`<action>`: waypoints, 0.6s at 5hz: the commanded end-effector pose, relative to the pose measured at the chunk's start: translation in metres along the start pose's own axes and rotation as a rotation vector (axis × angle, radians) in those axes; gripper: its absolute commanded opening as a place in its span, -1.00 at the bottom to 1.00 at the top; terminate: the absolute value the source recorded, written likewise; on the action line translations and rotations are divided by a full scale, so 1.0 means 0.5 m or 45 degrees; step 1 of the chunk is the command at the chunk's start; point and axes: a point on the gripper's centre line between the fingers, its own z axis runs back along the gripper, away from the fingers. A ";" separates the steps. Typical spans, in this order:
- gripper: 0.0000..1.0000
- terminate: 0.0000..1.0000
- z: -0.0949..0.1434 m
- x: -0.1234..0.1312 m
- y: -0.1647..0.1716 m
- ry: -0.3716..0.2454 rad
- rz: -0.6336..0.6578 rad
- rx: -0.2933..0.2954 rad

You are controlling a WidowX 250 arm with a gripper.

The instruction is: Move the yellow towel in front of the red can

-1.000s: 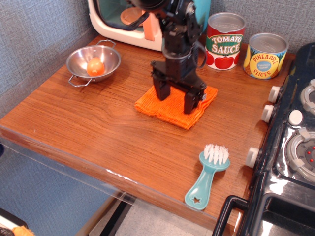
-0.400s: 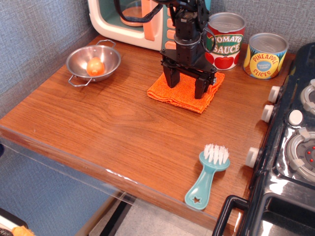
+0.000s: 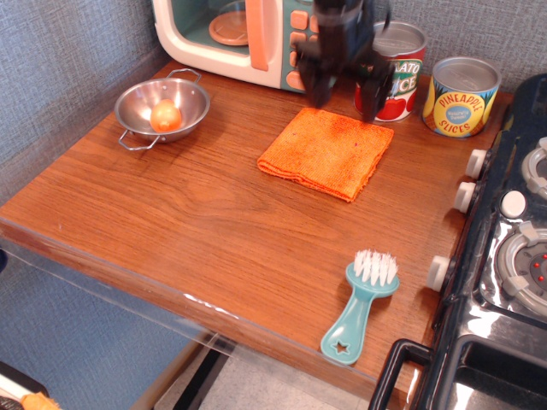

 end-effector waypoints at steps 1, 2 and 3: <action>1.00 -1.00 0.154 0.001 0.023 -0.127 -0.008 0.068; 1.00 -1.00 0.153 -0.092 0.068 -0.042 0.026 0.145; 1.00 -1.00 0.145 -0.187 0.105 0.027 0.094 0.178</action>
